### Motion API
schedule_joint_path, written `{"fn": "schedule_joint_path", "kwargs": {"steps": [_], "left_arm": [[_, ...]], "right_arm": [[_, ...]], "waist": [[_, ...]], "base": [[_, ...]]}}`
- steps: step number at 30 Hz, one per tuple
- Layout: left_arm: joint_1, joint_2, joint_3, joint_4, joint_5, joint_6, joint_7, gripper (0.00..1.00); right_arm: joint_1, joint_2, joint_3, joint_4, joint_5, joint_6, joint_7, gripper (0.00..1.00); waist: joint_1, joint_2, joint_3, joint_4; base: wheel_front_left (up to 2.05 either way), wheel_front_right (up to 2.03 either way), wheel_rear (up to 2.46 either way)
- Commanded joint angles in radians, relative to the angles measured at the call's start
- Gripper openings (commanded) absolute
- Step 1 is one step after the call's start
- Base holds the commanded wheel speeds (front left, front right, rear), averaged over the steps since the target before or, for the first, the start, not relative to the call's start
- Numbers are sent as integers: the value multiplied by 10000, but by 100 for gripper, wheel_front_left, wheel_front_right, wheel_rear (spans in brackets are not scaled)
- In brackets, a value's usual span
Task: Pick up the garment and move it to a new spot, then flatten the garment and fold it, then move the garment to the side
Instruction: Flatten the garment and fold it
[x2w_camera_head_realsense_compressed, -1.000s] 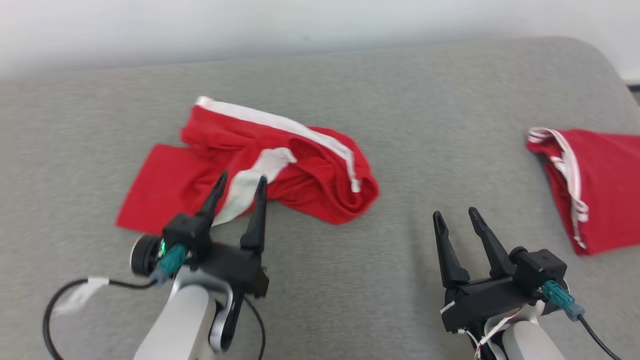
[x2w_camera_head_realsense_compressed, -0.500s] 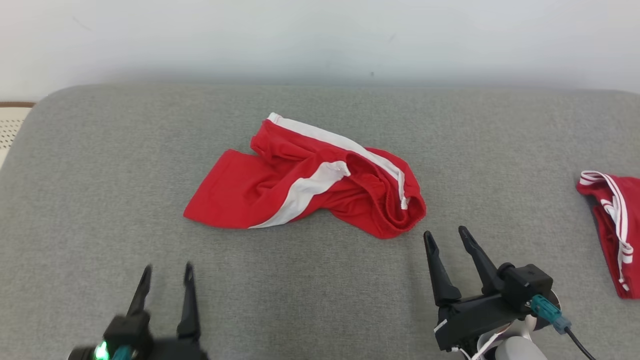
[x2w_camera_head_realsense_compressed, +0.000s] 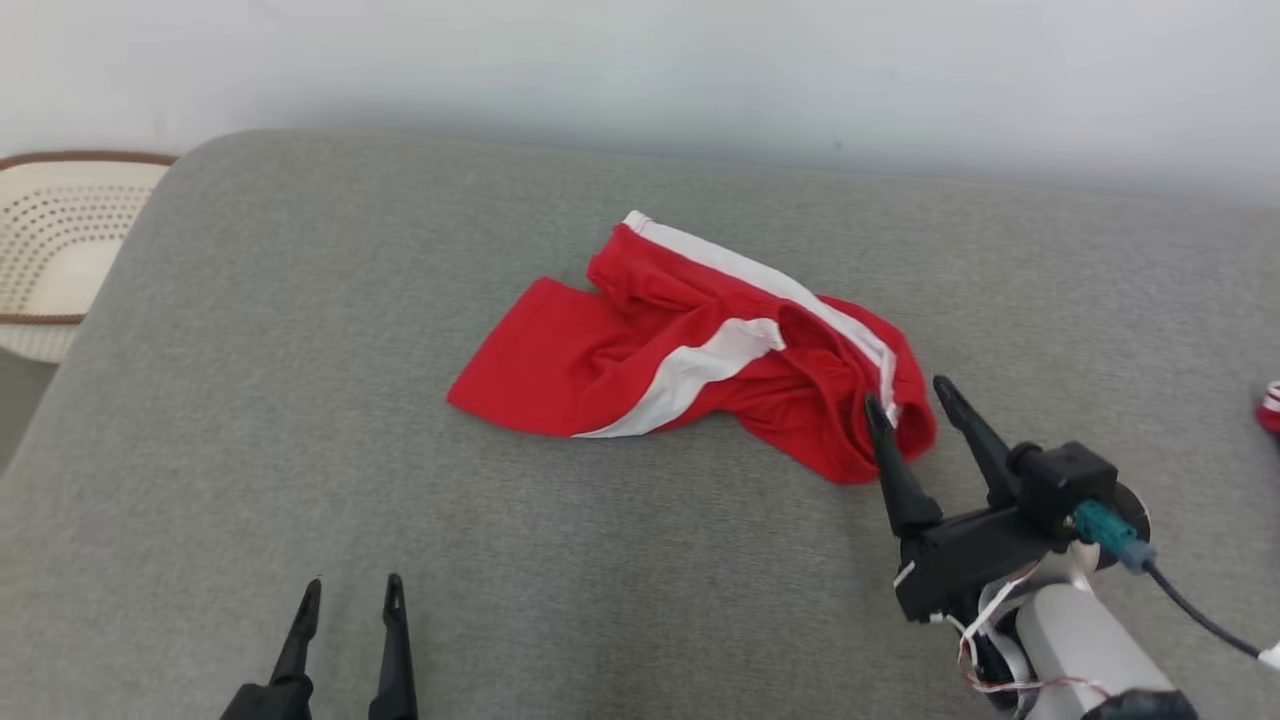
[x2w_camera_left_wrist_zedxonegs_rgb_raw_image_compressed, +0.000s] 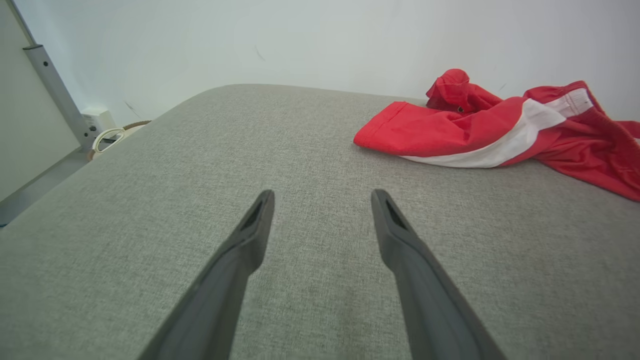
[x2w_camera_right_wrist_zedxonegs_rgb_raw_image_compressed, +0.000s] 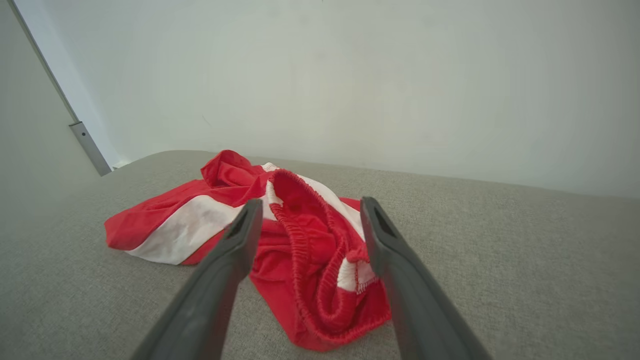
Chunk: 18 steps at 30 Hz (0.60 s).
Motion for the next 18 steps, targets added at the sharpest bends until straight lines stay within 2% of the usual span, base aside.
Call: {"fn": "schedule_joint_path", "kwargs": {"steps": [1, 11, 17, 18], "left_arm": [[-31, -3, -59, 52, -33, -12, -37, 100], [-240, -12, -880, -59, -722, 357, -35, 100], [-261, -14, -1060, -179, -967, 497, -35, 100], [-277, -15, -1110, -204, -984, 518, -37, 100]], "right_arm": [[-263, -136, 125, 216, 66, 0, 1, 100], [-1955, -798, 875, 2206, 916, 0, 0, 100], [-2634, -1072, 1159, 3076, 1281, 0, 0, 100], [-2722, -1100, 1186, 3158, 1331, 0, 0, 92]], "waist": [[0, 0, 222, 519], [0, 0, 943, 2035], [0, 0, 1299, 2606], [0, 0, 1341, 2674]], "base": [[0, 0, 0], [0, 0, 0], [0, 0, 0], [0, 0, 0]]}}
